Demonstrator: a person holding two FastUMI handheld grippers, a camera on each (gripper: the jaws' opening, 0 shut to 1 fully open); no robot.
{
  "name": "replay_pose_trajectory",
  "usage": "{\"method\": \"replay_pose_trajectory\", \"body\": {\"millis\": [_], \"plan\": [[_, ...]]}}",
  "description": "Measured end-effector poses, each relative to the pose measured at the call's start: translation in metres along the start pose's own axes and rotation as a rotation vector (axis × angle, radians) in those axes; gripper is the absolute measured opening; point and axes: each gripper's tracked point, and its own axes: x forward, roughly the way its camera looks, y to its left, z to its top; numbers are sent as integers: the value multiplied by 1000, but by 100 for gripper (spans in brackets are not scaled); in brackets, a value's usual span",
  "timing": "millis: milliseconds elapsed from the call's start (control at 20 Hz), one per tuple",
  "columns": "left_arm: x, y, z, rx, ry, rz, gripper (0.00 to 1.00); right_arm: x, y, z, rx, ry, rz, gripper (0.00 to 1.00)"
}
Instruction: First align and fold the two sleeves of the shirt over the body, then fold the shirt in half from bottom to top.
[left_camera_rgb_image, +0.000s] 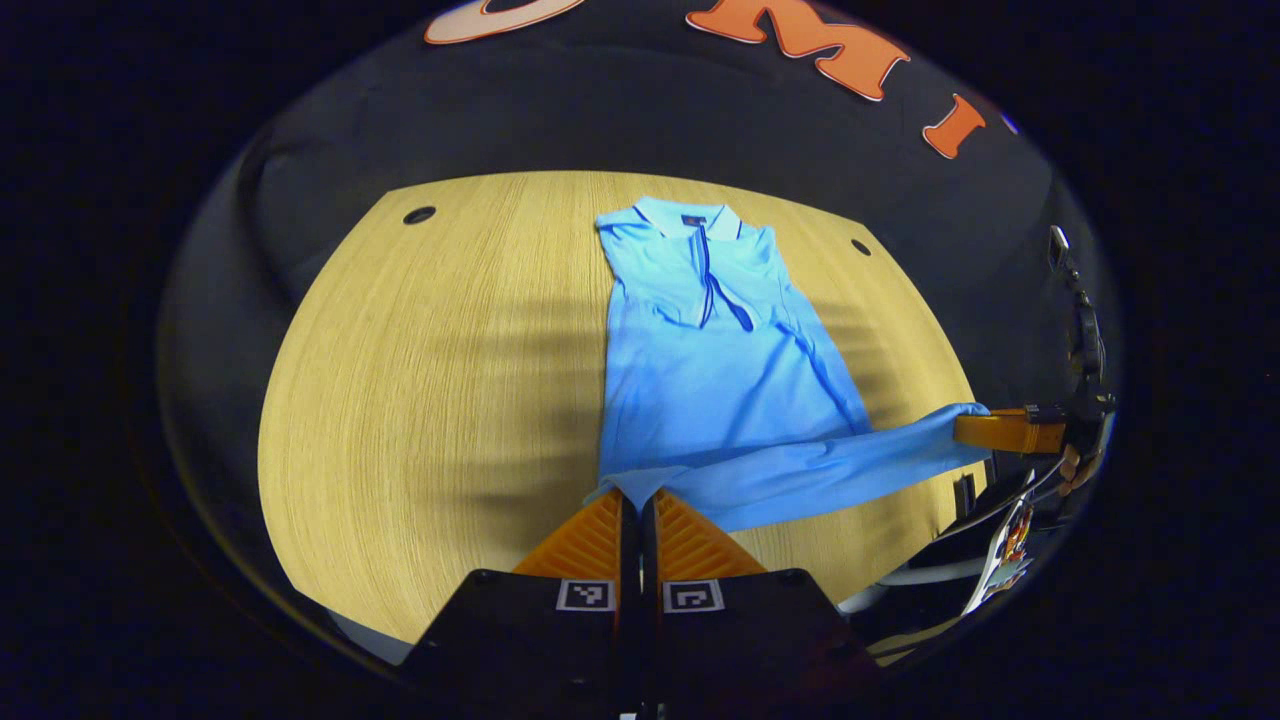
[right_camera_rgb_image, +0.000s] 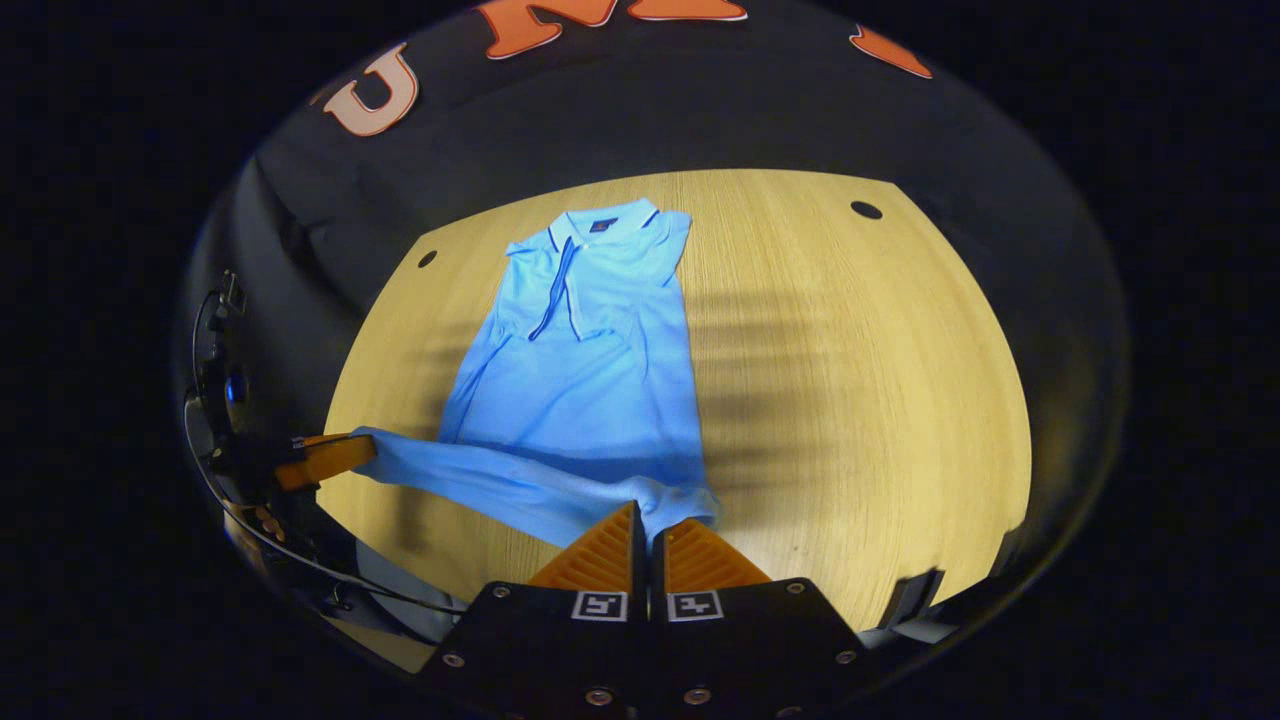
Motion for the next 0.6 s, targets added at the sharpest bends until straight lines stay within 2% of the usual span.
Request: {"method": "replay_pose_trajectory", "body": {"millis": [600], "plan": [[77, 22, 194, 18, -104, 44, 4, 75, -33, 177, 20, -94, -21, 0]]}}
